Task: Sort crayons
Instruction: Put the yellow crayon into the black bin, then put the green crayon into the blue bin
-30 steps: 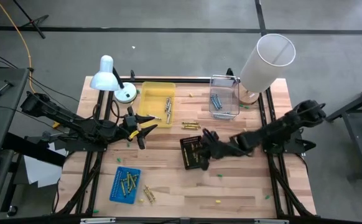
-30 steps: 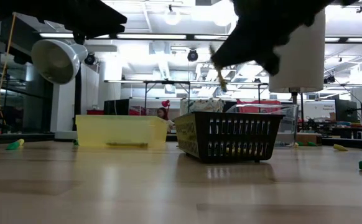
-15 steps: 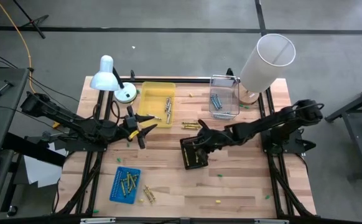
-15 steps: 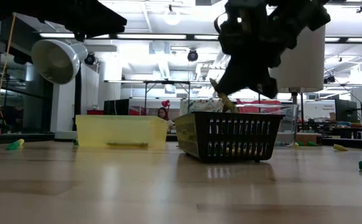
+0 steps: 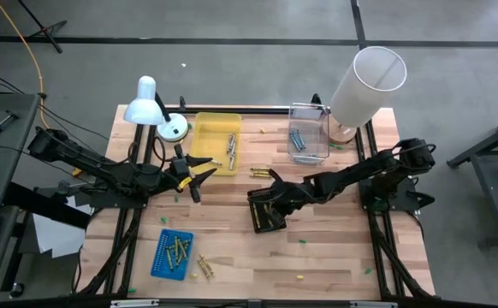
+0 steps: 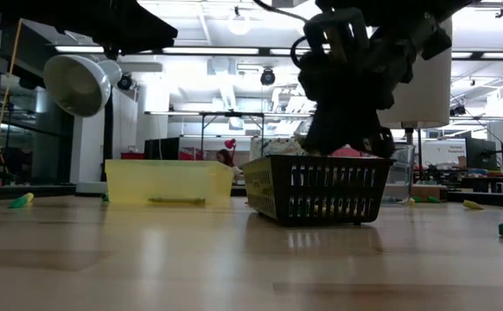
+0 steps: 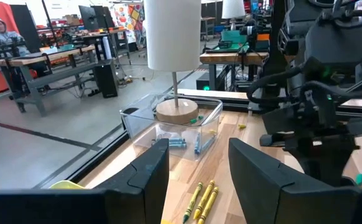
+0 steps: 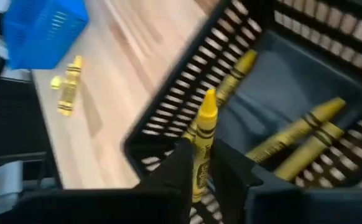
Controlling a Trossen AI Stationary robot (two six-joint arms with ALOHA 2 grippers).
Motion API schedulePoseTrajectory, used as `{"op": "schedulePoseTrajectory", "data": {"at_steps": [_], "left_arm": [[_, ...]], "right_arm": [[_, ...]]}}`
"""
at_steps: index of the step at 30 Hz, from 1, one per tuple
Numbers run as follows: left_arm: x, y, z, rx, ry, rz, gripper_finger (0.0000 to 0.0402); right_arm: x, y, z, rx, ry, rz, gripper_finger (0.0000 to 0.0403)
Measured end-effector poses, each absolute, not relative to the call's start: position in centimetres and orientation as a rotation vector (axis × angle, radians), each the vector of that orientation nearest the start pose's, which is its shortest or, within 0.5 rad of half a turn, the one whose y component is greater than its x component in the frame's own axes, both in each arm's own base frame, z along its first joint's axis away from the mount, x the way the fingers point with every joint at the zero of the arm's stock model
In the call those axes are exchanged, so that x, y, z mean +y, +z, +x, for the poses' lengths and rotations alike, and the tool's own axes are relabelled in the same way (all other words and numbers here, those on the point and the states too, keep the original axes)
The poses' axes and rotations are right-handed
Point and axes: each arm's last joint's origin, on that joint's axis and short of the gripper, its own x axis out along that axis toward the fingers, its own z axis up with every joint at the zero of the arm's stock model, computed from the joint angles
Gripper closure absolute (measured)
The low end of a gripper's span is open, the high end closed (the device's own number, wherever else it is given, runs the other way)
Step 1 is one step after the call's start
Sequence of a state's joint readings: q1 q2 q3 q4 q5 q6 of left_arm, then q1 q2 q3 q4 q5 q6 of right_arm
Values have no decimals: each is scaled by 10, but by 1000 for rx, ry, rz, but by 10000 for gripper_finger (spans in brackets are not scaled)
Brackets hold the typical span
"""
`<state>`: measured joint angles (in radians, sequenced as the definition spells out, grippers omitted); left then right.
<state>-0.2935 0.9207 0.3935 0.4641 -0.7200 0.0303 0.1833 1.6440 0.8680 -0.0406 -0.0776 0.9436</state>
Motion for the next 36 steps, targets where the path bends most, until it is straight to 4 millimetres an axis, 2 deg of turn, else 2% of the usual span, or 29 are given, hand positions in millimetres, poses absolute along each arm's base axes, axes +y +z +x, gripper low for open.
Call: {"op": "schedulePoseTrajectory", "data": {"at_steps": [8,11,14,19,22,24,27,31,36], "left_arm": [[-37,236,189,65,425,63,247],[-37,236,189,65,426,63,247],[-37,236,189,66,427,63,247],[-37,237,189,66,428,76,247],[-37,237,189,68,427,77,247],[-37,237,189,66,423,70,247],[-37,237,189,62,423,61,247],[-37,237,189,62,422,61,247],[-37,237,189,64,422,62,247]], "right_arm": [[58,176,324,820,17,801,252],[48,192,328,784,107,734,228],[33,216,330,706,113,568,223],[2,246,337,635,-70,163,222],[-19,253,344,651,-138,4,222],[-33,250,348,698,-161,-42,222],[-56,234,351,794,-191,-52,222],[-76,198,358,909,-134,-7,222],[-85,152,369,1016,-108,-25,222]]}}
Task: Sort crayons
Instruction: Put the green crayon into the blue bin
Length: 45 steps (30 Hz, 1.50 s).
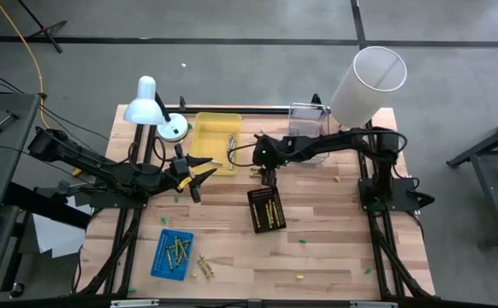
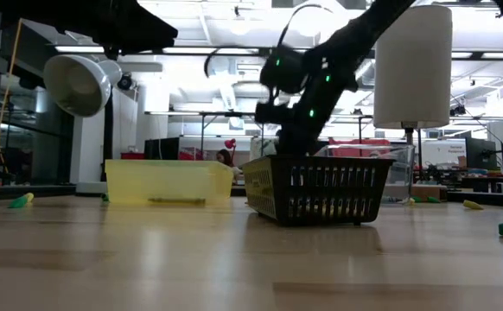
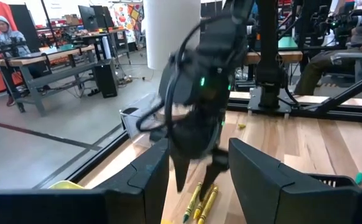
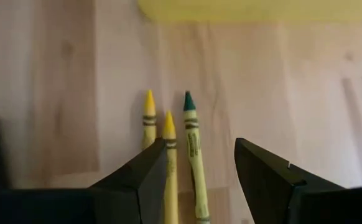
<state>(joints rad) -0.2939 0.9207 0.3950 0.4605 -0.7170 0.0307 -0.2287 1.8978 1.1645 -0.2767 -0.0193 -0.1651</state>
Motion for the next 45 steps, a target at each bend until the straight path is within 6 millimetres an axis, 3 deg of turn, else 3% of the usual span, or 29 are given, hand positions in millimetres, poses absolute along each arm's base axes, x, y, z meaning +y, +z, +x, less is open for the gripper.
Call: {"op": "schedulePoseTrajectory", "data": {"at_steps": [6,14,18,25,29,36,45], "left_arm": [[-37,236,189,72,422,67,247],[-37,235,189,78,422,75,247],[-37,235,189,78,422,75,247],[-37,235,189,77,422,69,247],[-37,235,189,77,422,69,247],[-37,235,189,78,422,69,247],[-37,235,189,82,422,72,247]], "right_arm": [[-88,129,377,1020,-129,-25,222],[-88,126,377,1027,-150,-5,226],[-88,125,377,1037,-162,22,262],[-87,125,376,1041,-150,43,359],[-87,128,378,1016,-136,64,389],[-87,134,377,989,-146,88,376],[-91,140,382,938,-151,109,313]]}}
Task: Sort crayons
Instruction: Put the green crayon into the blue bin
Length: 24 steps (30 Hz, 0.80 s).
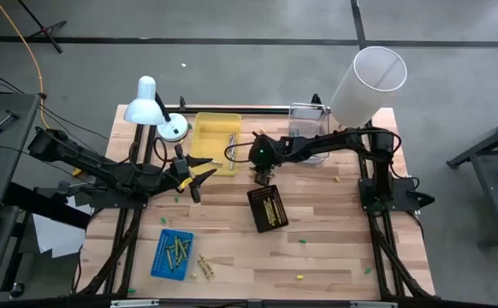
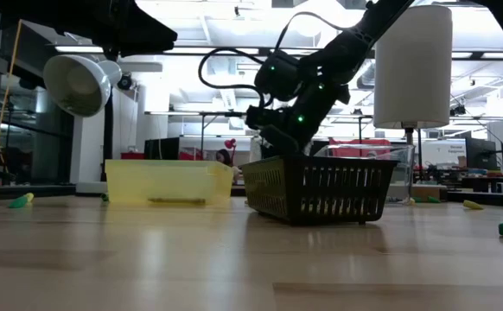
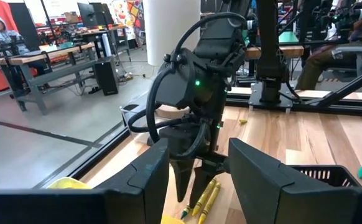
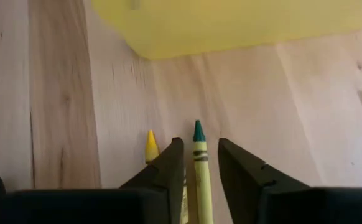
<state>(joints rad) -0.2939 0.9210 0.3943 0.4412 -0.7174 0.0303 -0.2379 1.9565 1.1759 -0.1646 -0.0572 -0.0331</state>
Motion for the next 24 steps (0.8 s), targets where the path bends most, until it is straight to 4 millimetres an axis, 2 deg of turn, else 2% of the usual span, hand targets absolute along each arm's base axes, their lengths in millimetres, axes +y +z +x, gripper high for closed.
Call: {"op": "schedulePoseTrajectory", "data": {"at_steps": [4,13,24], "left_arm": [[-37,235,189,82,422,71,247],[-37,235,189,81,422,71,247],[-37,235,189,81,422,71,247]], "right_arm": [[-91,137,383,937,-153,119,295],[-93,121,389,929,-201,153,292],[-96,118,386,972,-275,142,293]]}}
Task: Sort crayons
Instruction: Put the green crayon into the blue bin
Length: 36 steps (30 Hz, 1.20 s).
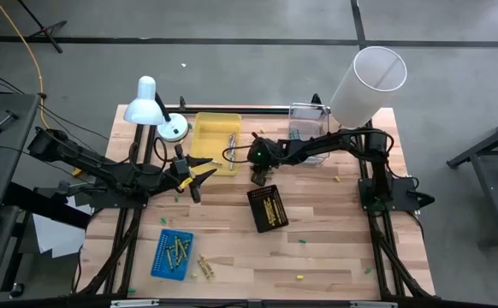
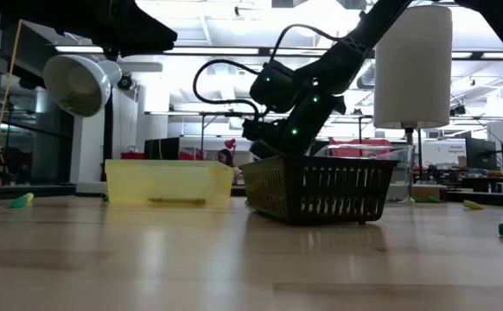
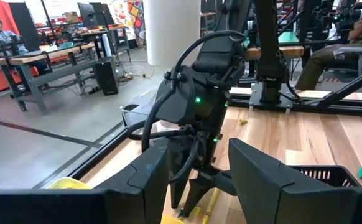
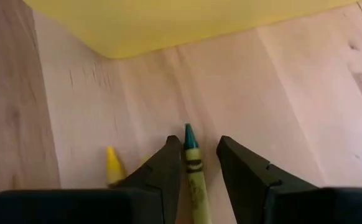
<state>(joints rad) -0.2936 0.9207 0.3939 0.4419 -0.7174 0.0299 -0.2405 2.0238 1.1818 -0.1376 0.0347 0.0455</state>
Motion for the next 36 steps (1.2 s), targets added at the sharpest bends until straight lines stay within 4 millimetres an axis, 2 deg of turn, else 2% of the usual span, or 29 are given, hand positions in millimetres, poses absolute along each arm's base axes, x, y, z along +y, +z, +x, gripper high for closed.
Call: {"op": "schedulePoseTrajectory", "data": {"at_steps": [9,12,16,21,27,32,36], "left_arm": [[-37,235,189,82,422,71,247],[-37,235,189,81,423,68,247],[-37,235,189,81,423,69,247],[-37,235,189,81,422,70,247],[-35,238,184,70,539,82,247],[-39,239,176,90,529,93,247],[-41,235,172,132,514,113,247]], "right_arm": [[-96,116,382,1018,-280,120,299],[-96,115,381,1034,-279,117,325],[-96,111,379,1066,-284,113,387],[-96,110,379,1062,-284,116,396],[-94,131,374,1028,-285,110,400],[-91,171,371,883,-286,91,401],[-81,190,356,771,-269,81,402]]}}
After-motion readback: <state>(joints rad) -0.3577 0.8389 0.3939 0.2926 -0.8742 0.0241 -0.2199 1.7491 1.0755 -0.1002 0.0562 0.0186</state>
